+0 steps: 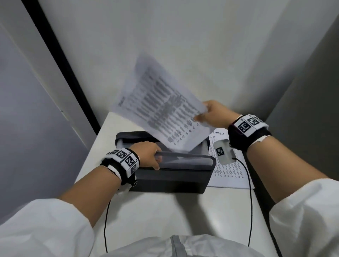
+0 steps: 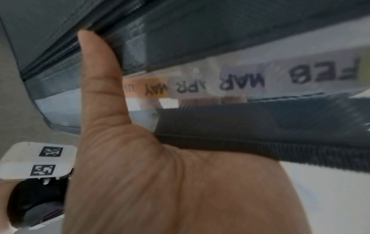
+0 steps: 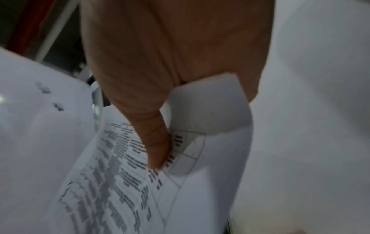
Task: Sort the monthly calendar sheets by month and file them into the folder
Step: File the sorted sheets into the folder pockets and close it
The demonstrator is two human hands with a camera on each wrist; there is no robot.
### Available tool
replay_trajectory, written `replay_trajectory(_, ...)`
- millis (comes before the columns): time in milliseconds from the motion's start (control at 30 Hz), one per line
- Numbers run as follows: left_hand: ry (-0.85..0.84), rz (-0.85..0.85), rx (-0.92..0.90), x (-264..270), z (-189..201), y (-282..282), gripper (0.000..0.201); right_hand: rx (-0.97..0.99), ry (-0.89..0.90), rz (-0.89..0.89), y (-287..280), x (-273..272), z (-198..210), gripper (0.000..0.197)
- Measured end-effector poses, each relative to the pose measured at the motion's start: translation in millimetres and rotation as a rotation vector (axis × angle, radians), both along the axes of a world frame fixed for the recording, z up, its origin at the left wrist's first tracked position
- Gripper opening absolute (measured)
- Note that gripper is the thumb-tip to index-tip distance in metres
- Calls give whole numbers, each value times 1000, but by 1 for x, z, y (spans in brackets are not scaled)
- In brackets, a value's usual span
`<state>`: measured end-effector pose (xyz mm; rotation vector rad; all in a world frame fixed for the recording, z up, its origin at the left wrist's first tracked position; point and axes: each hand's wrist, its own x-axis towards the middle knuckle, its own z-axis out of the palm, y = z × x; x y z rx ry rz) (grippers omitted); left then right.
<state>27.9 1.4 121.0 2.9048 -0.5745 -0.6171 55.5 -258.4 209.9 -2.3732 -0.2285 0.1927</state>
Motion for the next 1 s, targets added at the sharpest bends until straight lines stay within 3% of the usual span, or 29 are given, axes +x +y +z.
replay_trajectory(100,13,-50,2,-1,0,0,30,-206,19,99,9,3,-3,28)
replay_trajectory(200,8,-78,4,0,-1,3,56,-426,-6,134,13,7,-1,7)
replay_trajectory(267,24,-45,13,1,-1,9,71,-501,-13,167,15,10,-1,11)
replay_trajectory(500,-1,133,169,5,0,36,74,-676,-41,266,40,12,-9,10)
replay_trajectory(667,-78,74,243,0,-7,35,86,-890,75,459,71,4,-24,25)
replay_trajectory(833,-97,-16,216,-11,-9,41,72,-1118,176,621,108,6,-39,23)
replay_trajectory(1000,-213,-41,224,-19,-7,48,73,-1169,177,649,130,11,-51,14)
